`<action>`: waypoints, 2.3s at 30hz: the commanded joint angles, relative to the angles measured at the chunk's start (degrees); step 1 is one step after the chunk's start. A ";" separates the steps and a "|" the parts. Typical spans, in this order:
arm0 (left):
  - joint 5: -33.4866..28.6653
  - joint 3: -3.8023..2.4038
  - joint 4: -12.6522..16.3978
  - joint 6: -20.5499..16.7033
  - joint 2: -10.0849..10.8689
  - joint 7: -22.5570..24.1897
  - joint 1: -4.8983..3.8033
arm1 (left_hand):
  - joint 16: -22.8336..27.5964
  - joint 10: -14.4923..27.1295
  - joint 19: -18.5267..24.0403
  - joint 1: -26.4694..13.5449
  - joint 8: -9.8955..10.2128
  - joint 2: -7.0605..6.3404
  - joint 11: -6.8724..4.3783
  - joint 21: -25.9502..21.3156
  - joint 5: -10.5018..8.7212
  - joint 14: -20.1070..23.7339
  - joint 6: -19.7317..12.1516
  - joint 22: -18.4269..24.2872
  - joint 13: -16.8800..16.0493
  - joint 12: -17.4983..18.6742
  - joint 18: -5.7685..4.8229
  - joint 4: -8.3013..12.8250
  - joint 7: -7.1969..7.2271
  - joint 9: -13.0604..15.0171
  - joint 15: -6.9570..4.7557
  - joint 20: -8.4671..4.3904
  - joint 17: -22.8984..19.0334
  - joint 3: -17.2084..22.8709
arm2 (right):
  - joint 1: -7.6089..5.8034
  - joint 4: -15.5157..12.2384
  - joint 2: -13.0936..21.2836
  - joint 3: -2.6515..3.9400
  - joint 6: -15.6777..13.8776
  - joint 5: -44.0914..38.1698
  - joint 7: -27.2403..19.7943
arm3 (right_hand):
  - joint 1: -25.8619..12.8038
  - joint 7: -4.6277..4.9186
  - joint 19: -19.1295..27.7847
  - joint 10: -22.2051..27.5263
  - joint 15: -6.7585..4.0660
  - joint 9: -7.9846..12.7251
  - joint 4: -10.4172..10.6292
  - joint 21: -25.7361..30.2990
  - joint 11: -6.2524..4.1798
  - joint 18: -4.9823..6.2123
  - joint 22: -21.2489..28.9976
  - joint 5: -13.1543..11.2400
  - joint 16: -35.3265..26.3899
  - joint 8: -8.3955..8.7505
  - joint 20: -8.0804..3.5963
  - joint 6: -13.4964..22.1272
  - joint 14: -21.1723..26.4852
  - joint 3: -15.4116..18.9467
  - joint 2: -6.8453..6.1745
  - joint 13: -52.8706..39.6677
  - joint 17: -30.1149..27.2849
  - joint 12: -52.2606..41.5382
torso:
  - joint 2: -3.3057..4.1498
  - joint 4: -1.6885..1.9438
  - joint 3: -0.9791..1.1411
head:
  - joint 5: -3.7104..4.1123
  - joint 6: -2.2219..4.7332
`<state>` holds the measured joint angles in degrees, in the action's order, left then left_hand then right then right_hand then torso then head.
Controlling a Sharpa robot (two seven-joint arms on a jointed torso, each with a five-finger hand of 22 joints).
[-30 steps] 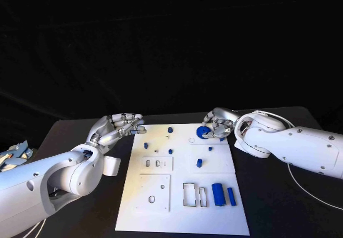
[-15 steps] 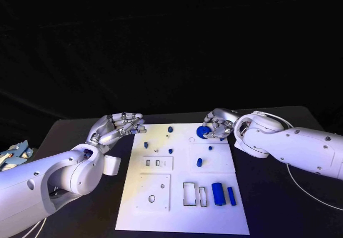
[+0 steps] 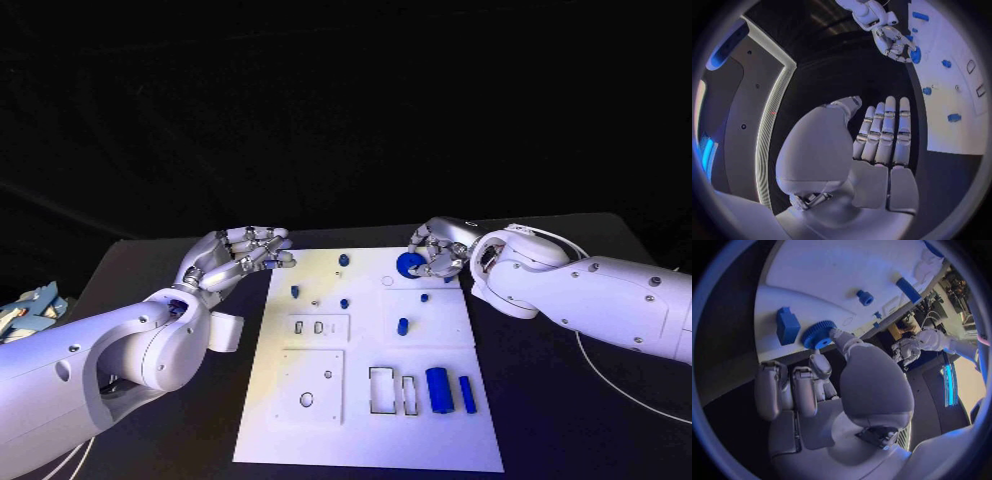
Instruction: Assemble the parts on the task board
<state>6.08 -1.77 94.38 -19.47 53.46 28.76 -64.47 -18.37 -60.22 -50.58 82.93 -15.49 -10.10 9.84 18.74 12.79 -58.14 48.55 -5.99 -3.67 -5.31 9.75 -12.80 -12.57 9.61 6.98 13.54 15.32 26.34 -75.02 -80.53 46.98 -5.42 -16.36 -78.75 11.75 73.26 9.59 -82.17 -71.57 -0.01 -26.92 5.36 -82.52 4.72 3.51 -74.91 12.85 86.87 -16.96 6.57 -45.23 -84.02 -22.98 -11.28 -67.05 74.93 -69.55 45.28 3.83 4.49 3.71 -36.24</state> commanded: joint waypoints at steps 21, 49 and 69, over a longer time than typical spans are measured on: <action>-0.13 -0.04 -0.08 1.23 -0.06 0.14 -0.05 | 0.17 -0.05 -0.26 -0.12 0.33 -0.53 0.31 0.04 -0.26 -0.05 -0.32 0.05 -0.09 0.11 0.72 0.01 -1.12 -0.05 0.19 0.18 0.05 0.12 | 0.57 -3.32 -0.11 -0.13 -9.31 -10.41 -1.45 | 2.04 -3.11 -2.50 -4.35 -1.89 -4.23 -1.43 -2.22 -2.80 -1.43 -7.06 -1.85 0.73 -7.41 -2.12 -6.85 -4.46 -6.23 1.31 -4.50 7.55 -4.27 | -0.01 0.05 -0.04 | -0.04 0.22; -0.14 -0.04 -0.14 1.46 -0.77 0.06 -0.05 | 0.17 -0.05 -0.26 -0.12 0.33 -0.53 0.31 0.04 -0.26 -0.05 -0.32 0.05 -0.09 0.11 0.72 0.01 -1.12 -0.05 0.19 0.18 0.05 0.12 | 1.37 1.25 -13.91 -0.72 -10.16 -12.28 -1.36 | 1.12 -2.91 -2.86 -4.48 -1.83 -4.30 -1.23 -2.58 -2.66 -1.58 -7.66 -1.40 0.69 -7.12 -2.15 -6.20 -4.44 -7.02 1.05 -4.67 7.43 -4.35 | 0.12 0.25 -0.05 | -0.13 0.01; -0.14 -0.04 -0.16 1.47 -0.90 0.07 -0.06 | 0.38 -0.22 -0.28 -0.40 0.39 -0.52 0.30 -0.02 -0.27 -0.06 -0.29 0.17 -0.11 0.43 0.74 0.29 -1.10 -0.04 0.19 0.21 0.31 0.46 | 2.74 4.82 -17.03 -1.19 -8.41 -12.17 -1.66 | 0.78 -2.81 -2.81 -4.37 -1.76 -4.31 -1.19 -2.54 -2.57 -1.56 -7.61 -1.49 0.68 -6.99 -2.11 -5.96 -4.44 -7.14 0.85 -4.60 7.40 -4.25 | 0.01 0.02 -0.04 | -0.43 -0.27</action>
<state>6.05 -1.78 94.13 -19.03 52.68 28.50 -64.47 -18.37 -60.22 -50.58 82.69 -15.49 -10.35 9.84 18.74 12.82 -58.14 48.55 -5.87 -3.72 -5.09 9.75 -12.55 -12.57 9.61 6.98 13.54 15.55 26.58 -72.39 -75.84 30.04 -6.52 -26.12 -90.26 10.42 74.62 8.20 -83.89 -75.92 -1.44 -28.18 3.89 -84.86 1.91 2.90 -74.91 11.16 87.31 -21.13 4.82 -49.89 -84.03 -29.44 -10.43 -71.70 74.91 -73.90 45.30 3.86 4.46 3.28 -36.49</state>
